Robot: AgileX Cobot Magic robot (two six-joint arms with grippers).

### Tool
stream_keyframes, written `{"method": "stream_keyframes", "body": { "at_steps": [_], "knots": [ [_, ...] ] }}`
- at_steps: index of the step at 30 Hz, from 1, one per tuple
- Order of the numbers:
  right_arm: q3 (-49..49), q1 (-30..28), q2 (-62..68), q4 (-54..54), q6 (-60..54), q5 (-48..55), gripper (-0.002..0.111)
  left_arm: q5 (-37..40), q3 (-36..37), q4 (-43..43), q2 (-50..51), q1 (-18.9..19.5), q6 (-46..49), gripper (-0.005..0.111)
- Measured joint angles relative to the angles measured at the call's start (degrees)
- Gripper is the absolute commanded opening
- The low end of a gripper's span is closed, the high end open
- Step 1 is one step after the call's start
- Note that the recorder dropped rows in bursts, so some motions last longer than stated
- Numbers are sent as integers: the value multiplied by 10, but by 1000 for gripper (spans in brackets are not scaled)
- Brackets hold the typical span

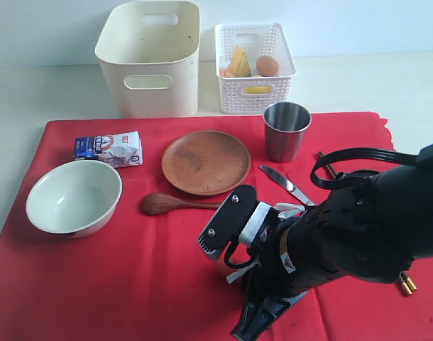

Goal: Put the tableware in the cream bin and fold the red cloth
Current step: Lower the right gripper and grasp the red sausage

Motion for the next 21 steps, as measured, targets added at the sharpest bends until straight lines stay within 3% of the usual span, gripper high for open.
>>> {"method": "stream_keyframes", "body": {
  "at_steps": [21],
  "knots": [
    [-20, 0, -16, 0, 1, -32, 0, 0, 0, 0, 0, 0, 0, 1]
  ]
}}
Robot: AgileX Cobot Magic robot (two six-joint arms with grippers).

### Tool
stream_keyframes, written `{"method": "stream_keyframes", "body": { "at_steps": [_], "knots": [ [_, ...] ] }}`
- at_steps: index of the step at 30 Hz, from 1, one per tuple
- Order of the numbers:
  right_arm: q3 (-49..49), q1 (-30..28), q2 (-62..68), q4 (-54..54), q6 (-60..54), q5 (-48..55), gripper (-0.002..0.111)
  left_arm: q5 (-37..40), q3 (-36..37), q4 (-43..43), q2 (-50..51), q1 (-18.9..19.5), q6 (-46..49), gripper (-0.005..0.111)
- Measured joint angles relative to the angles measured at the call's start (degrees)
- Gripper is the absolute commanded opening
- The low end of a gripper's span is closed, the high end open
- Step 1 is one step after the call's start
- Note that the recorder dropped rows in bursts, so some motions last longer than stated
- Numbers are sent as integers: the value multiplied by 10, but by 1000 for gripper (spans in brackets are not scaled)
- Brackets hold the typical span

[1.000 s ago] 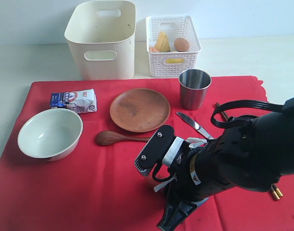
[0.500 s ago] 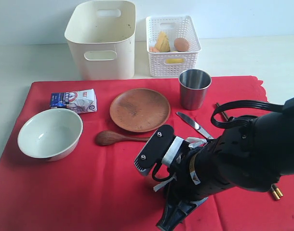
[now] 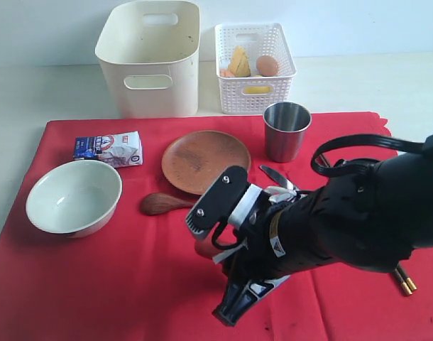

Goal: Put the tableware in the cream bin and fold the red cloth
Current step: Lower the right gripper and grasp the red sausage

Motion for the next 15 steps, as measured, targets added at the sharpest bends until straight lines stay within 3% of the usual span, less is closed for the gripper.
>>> {"method": "stream_keyframes", "body": {
  "at_steps": [15],
  "knots": [
    [-76, 0, -38, 0, 0, 2, 0, 0, 0, 0, 0, 0, 0, 1]
  ]
}}
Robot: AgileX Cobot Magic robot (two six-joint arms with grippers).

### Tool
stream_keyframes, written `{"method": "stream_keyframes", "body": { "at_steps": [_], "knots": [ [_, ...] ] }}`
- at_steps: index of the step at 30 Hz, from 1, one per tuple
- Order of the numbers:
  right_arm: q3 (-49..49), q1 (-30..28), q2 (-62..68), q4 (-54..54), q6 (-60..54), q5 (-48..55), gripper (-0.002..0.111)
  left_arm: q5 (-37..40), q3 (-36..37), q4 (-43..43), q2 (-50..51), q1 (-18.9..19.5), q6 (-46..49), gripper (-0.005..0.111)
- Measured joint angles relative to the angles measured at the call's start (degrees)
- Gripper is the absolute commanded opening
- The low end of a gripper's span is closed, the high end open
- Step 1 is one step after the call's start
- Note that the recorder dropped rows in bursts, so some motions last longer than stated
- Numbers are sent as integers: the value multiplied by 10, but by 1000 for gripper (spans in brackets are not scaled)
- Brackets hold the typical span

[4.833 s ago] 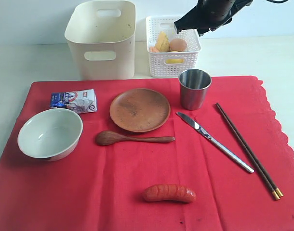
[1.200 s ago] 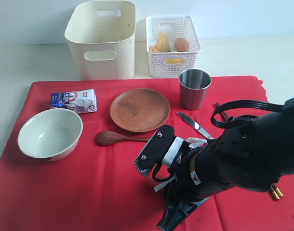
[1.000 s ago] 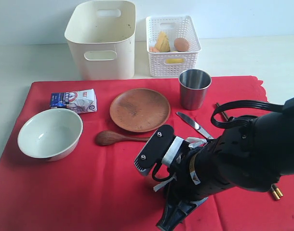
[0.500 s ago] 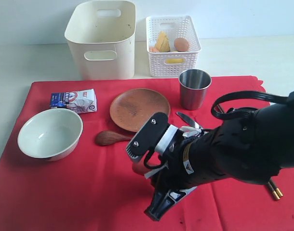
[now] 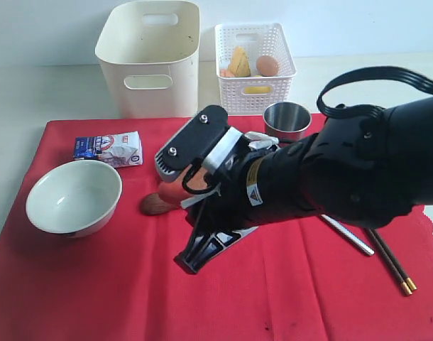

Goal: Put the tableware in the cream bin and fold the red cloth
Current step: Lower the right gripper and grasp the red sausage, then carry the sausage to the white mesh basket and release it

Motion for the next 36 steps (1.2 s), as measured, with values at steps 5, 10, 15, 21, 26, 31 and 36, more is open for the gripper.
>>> {"method": "stream_keyframes", "body": {
  "at_steps": [5, 10, 15, 21, 26, 31, 36],
  "knots": [
    [-22, -24, 0, 0, 0, -3, 0, 0, 0, 0, 0, 0, 0, 1],
    [-34, -77, 0, 0, 0, -14, 0, 0, 0, 0, 0, 0, 0, 1],
    [-47, -132, 0, 0, 0, -23, 0, 0, 0, 0, 0, 0, 0, 1],
    [-60, -185, 11, -1, 1, -89, 0, 0, 0, 0, 0, 0, 0, 1],
    [-60, -235, 39, -1, 1, -160, 0, 0, 0, 0, 0, 0, 0, 1],
    [-131, -325, 107, -1, 1, -232, 0, 0, 0, 0, 0, 0, 0, 1],
    [-298, -344, 246, 0, 1, -238, 1, 0, 0, 0, 0, 0, 0, 1]
  ]
}}
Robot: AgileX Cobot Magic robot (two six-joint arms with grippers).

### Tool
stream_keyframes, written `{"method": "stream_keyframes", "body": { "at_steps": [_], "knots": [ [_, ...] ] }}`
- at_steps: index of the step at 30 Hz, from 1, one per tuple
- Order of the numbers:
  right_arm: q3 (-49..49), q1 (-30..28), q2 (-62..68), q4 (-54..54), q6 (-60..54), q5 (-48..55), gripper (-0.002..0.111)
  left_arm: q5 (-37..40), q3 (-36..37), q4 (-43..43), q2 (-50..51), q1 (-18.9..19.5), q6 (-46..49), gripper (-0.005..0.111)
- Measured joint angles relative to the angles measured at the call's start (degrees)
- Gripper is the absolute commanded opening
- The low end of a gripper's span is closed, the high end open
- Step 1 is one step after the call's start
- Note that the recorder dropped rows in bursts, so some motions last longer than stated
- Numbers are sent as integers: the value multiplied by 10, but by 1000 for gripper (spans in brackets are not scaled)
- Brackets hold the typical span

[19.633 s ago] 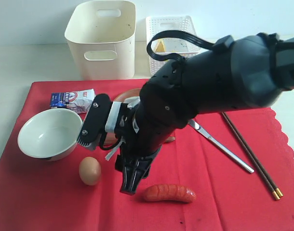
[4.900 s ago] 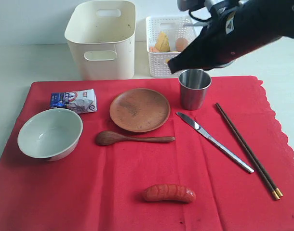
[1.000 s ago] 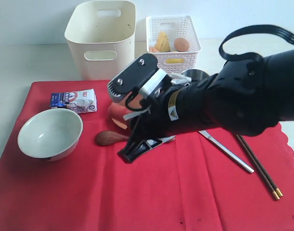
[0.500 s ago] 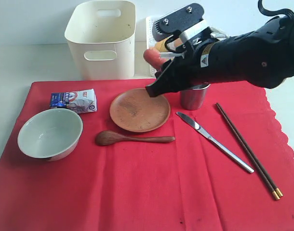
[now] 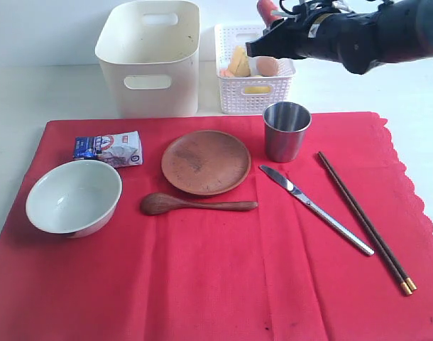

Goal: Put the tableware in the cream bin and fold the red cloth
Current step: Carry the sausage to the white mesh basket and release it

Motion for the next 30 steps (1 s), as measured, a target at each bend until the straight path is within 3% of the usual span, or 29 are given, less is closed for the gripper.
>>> {"method": "stream_keyframes", "body": {
  "at_steps": [2, 5, 13, 21, 30],
  "knots": [
    [-59, 0, 57, 0, -1, 7, 11, 0, 0, 0, 0, 0, 0, 1],
    [-117, 0, 109, 0, -1, 25, 42, 0, 0, 0, 0, 0, 0, 1],
    [-141, 0, 134, 0, -2, 28, 80, 0, 0, 0, 0, 0, 0, 1],
    [-141, 0, 133, 0, -2, 59, 84, 0, 0, 0, 0, 0, 0, 1],
    [-141, 0, 53, 0, -2, 204, 84, 0, 0, 0, 0, 0, 0, 1]
  ]
}}
